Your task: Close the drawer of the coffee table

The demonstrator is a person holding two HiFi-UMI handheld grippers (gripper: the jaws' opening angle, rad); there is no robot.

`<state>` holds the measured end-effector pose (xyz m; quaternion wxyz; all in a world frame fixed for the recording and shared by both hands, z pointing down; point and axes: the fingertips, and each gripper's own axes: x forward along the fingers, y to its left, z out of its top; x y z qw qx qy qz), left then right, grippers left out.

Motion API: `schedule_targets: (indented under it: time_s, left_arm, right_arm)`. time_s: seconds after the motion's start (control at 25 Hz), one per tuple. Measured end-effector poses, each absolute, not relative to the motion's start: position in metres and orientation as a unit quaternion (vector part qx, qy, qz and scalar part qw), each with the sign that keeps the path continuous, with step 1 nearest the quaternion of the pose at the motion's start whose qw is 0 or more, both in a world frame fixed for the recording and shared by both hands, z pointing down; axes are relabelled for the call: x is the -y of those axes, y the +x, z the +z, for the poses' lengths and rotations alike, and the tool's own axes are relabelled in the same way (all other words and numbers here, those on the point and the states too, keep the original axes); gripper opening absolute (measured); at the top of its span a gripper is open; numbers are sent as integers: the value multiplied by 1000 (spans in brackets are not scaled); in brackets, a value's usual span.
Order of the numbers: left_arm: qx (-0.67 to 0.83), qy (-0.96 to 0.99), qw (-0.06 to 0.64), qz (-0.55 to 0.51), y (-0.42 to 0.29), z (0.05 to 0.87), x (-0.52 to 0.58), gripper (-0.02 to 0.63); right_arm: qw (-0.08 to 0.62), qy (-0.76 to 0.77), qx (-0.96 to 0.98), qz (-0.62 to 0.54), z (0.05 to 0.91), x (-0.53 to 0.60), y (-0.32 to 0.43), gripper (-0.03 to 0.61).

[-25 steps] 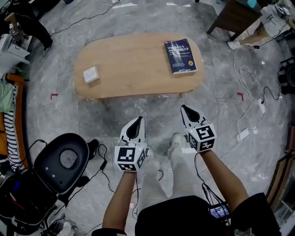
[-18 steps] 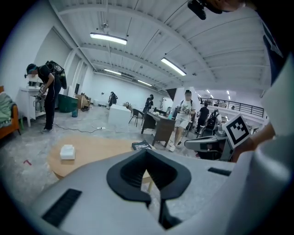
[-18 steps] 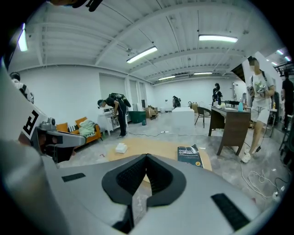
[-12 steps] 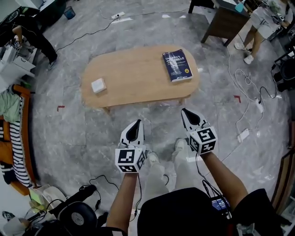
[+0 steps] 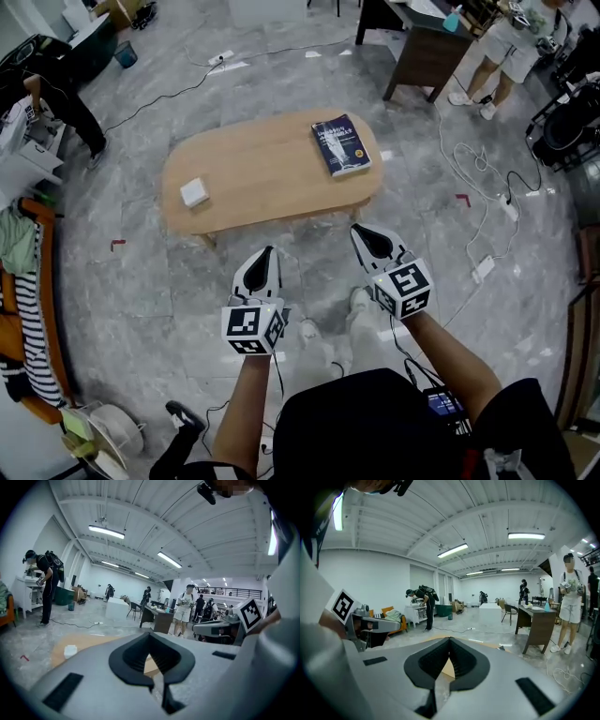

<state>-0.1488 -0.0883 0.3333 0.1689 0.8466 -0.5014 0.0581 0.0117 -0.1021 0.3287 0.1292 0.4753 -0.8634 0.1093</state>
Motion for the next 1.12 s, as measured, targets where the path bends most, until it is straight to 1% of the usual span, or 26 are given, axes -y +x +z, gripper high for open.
schedule_targets:
  time_s: [0.36,0.64,1.12]
  left_arm:
    - [485,861,146,46,-165,304,77,-2]
    - [484,863,140,38,-168,301,67,-2]
    - [494,859,130,39,-144,279,45,-2]
  right_arm:
    - [111,484,864,81,293,82,-7,12]
    - [111,477,869,63,284,69,-11,12]
    - [99,463,880,42,257,46,9,12]
